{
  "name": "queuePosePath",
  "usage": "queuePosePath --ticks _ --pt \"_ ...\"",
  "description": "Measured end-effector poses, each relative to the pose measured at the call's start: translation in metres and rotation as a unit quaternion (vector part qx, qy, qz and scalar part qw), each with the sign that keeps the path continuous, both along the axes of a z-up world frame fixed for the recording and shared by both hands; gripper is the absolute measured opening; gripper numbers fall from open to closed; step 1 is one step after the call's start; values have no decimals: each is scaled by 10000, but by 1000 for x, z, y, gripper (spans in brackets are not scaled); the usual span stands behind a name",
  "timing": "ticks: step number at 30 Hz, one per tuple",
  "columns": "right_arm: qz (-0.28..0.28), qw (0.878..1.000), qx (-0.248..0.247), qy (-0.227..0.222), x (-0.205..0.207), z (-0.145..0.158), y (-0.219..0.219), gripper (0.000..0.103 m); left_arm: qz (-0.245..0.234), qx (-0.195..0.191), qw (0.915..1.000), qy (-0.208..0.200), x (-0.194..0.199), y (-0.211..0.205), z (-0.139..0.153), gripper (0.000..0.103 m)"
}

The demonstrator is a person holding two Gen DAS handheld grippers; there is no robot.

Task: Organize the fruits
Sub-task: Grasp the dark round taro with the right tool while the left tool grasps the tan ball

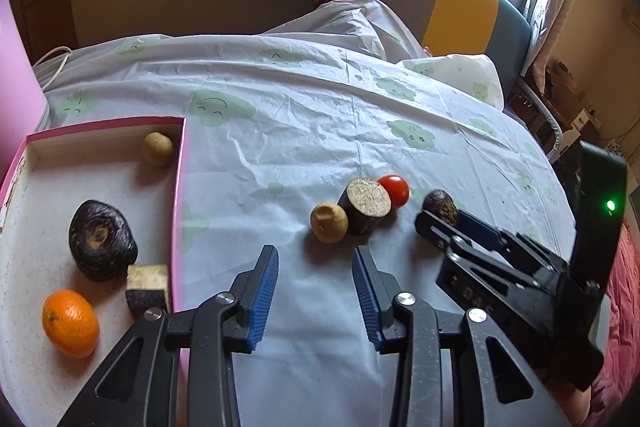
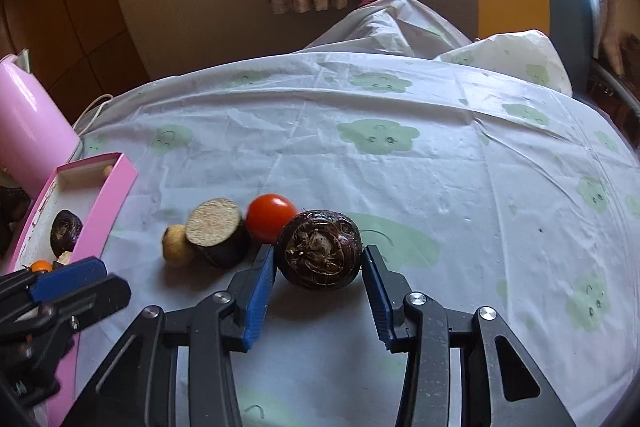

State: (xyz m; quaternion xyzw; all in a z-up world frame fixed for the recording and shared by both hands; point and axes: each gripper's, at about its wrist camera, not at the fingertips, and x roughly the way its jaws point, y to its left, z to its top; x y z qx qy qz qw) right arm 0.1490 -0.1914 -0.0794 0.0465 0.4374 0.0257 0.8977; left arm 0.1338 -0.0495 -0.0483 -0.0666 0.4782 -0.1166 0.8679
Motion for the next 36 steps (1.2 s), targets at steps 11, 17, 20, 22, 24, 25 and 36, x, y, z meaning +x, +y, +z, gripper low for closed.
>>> queuePosePath --ticks 11,17,20,22,24,25,36 --pt "-140 9998 103 50 -5 -4 -12 45 147 -311 9993 116 25 -6 -15 40" --pt "-133 9998 145 4 -6 -4 -12 45 134 -507 9985 166 34 -5 -27 27" --pt "-133 9998 165 -10 -6 -4 -13 45 13 -492 9987 118 30 -7 -29 26" --pt "-134 9997 185 -13 -6 -5 -13 45 2 -440 9990 84 30 -8 -29 26" --pt "-132 9997 184 -15 -6 -5 -13 45 42 -405 9991 109 34 -10 -30 27" --pt "-134 9997 195 -14 -6 -5 -13 45 55 -371 9992 115 36 -11 -30 28" --pt "-128 9996 239 -27 -6 -5 -14 46 -48 -131 9999 103 25 -12 -26 25"
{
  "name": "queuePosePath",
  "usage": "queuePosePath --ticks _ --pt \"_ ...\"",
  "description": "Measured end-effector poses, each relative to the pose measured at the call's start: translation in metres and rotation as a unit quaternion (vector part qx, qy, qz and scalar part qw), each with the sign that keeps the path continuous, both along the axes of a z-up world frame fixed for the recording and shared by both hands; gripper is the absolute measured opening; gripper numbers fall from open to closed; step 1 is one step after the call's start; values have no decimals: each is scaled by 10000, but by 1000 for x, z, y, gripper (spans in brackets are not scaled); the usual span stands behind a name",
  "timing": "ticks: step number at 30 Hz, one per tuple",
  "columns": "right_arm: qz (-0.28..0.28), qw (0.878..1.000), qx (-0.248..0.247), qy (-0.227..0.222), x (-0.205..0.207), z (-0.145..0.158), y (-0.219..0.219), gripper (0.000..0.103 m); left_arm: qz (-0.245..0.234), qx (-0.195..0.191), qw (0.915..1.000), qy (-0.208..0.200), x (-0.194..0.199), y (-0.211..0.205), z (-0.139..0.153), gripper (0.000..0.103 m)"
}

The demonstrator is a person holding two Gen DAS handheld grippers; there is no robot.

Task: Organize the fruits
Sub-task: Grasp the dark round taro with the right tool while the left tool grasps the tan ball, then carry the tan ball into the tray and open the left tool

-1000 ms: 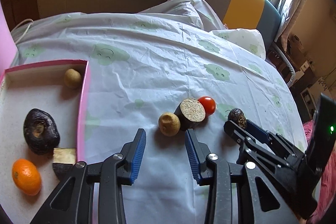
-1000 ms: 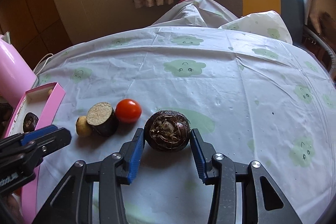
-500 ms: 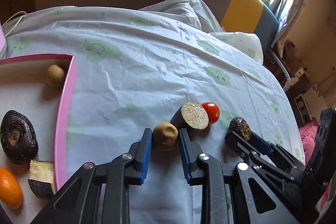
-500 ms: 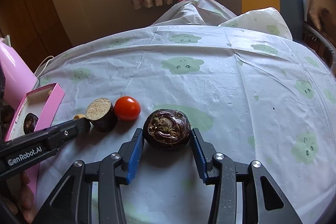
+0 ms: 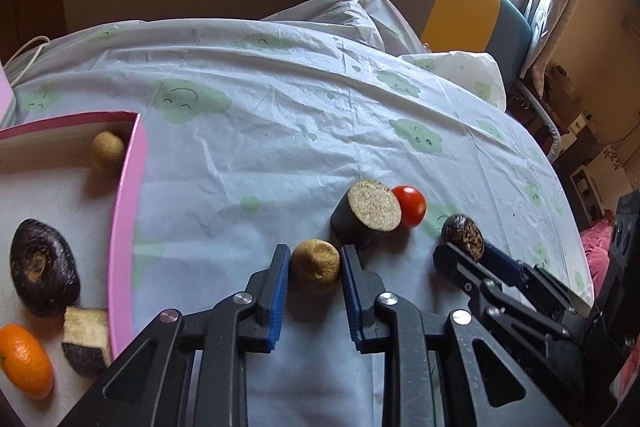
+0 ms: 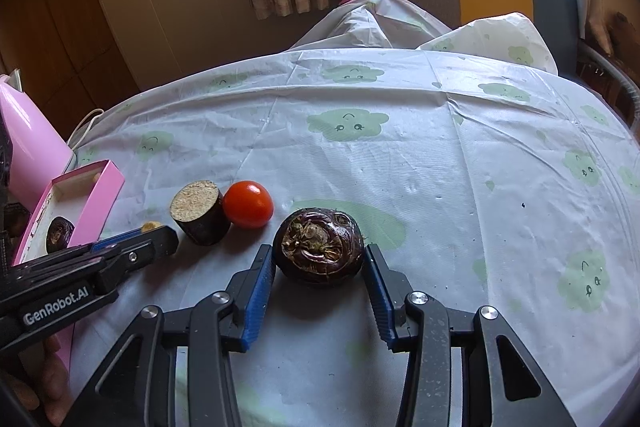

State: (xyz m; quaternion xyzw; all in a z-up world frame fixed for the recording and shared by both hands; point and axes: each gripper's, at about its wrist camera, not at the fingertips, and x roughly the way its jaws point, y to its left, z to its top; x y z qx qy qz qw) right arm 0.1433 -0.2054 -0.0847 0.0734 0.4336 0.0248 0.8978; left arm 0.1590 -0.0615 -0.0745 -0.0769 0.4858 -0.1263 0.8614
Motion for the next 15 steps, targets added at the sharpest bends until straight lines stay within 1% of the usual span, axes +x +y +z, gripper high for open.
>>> queuePosePath --ticks 4,8,15 --pt "13 10000 26 5 0 0 -1 46 -26 134 9999 -101 -14 2 8 25" --pt "52 9999 -105 25 -1 1 2 45 -84 204 9995 -234 -31 2 21 25" --pt "127 9996 -259 51 -21 3 5 45 -207 323 9980 -509 -60 1 45 25"
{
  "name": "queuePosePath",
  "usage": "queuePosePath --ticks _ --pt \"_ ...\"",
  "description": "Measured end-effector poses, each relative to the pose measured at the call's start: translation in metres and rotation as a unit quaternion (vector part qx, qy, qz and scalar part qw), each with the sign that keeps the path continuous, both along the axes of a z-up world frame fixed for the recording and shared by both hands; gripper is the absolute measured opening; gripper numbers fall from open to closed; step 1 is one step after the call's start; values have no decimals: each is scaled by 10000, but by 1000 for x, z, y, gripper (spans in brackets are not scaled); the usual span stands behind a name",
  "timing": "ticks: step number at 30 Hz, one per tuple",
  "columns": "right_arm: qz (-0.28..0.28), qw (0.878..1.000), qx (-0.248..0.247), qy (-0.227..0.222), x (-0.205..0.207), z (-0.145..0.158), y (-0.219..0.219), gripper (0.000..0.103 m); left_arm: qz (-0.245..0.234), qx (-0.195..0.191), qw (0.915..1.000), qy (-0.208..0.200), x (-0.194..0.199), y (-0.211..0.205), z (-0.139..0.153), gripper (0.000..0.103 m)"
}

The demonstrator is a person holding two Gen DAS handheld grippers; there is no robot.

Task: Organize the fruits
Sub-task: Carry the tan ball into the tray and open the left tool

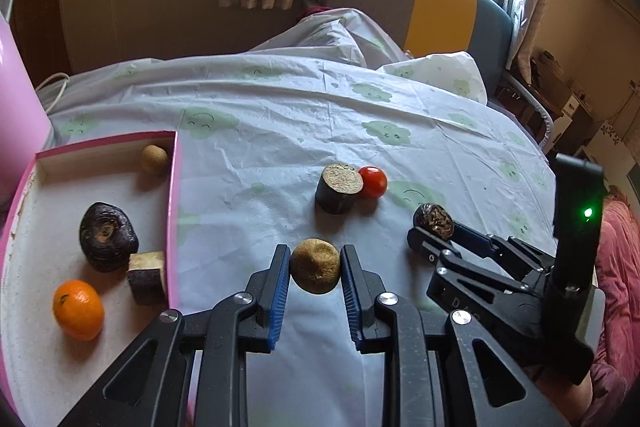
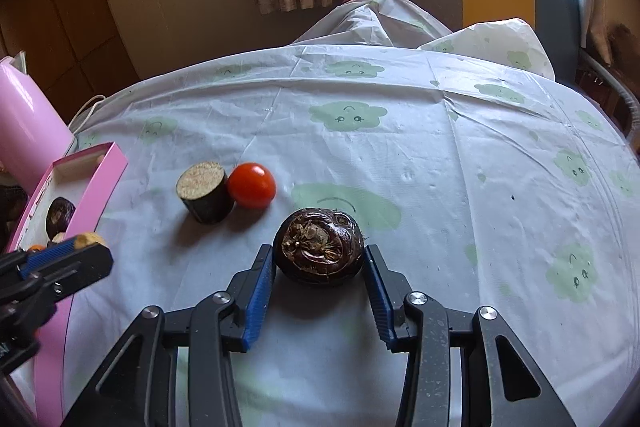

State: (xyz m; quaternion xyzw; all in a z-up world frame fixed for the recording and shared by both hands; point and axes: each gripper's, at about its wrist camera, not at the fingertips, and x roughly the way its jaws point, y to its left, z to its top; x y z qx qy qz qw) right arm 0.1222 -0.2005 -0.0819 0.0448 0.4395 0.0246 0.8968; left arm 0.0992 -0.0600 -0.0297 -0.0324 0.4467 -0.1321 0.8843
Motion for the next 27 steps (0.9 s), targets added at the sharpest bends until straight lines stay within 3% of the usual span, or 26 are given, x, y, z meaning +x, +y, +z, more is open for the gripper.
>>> queuePosePath --ticks 6,17,22,27 --pt "49 9999 -124 -52 -20 -1 2 45 -17 -20 9999 -134 -20 8 13 25" --pt "105 9994 -340 -27 -21 -5 6 45 245 -143 9992 -284 -45 47 31 25" --pt "114 9992 -374 -46 -21 -5 7 45 667 -311 9969 -263 -49 90 33 25" --pt "117 9991 -408 -66 -22 -6 7 45 1425 -333 9892 -119 -43 150 22 25"
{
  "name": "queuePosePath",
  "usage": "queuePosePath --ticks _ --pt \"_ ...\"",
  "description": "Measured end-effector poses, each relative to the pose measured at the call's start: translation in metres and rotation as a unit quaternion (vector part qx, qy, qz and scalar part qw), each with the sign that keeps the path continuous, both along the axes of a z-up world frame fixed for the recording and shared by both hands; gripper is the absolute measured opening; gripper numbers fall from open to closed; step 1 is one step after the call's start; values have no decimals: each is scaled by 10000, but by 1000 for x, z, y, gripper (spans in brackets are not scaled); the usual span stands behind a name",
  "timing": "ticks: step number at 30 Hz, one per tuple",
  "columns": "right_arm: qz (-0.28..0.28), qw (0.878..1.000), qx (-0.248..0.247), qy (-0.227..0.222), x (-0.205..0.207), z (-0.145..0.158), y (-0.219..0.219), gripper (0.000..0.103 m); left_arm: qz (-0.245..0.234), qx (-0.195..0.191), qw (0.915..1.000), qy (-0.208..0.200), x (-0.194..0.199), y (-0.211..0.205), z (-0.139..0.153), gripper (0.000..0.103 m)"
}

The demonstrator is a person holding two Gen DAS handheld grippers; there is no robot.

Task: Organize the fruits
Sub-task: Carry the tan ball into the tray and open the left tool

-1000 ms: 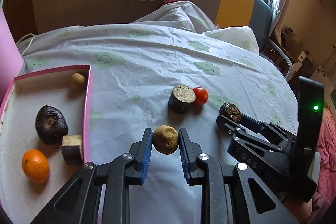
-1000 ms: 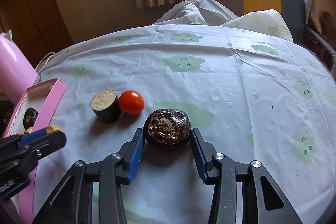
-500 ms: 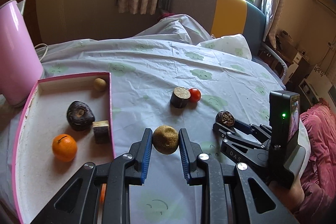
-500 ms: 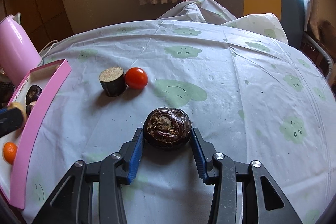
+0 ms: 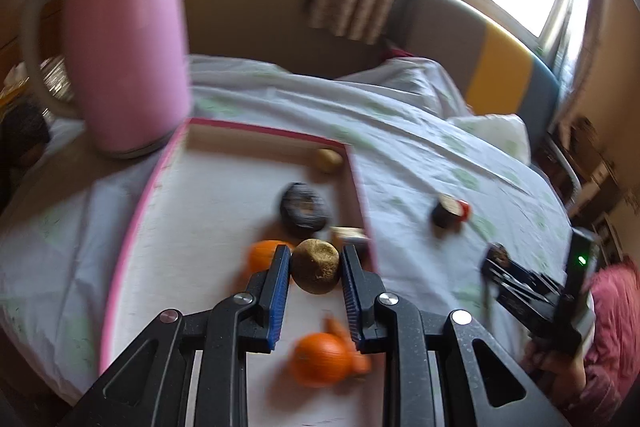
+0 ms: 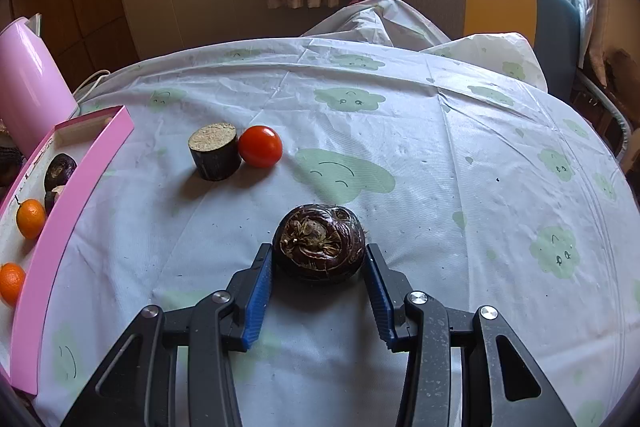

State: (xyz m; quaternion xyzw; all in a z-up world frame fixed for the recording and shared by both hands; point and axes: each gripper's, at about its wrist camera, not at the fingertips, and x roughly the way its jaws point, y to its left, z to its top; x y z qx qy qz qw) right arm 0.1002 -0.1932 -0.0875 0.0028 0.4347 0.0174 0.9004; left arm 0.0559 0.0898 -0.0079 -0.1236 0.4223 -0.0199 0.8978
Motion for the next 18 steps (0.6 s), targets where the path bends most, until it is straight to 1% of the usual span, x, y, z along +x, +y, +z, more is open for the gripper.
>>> queuePosePath --ticks 1,3,7,11,13,18 --pt "0 10000 6 0 0 0 0 45 134 -23 9999 47 2 10 -4 25" --pt "0 10000 7 -1 0 0 0 45 382 60 9991 151 7 27 -12 25" --pt "1 10000 4 -1 0 0 0 45 628 94 9976 281 22 42 -23 26" --pt "2 10000 4 -2 0 0 0 45 742 56 9968 294 40 47 -28 27" --pt "2 10000 2 -2 0 0 0 45 791 45 9962 352 47 47 -30 33" --pt "4 10000 -15 -3 0 0 0 45 813 104 9961 313 43 39 -28 35"
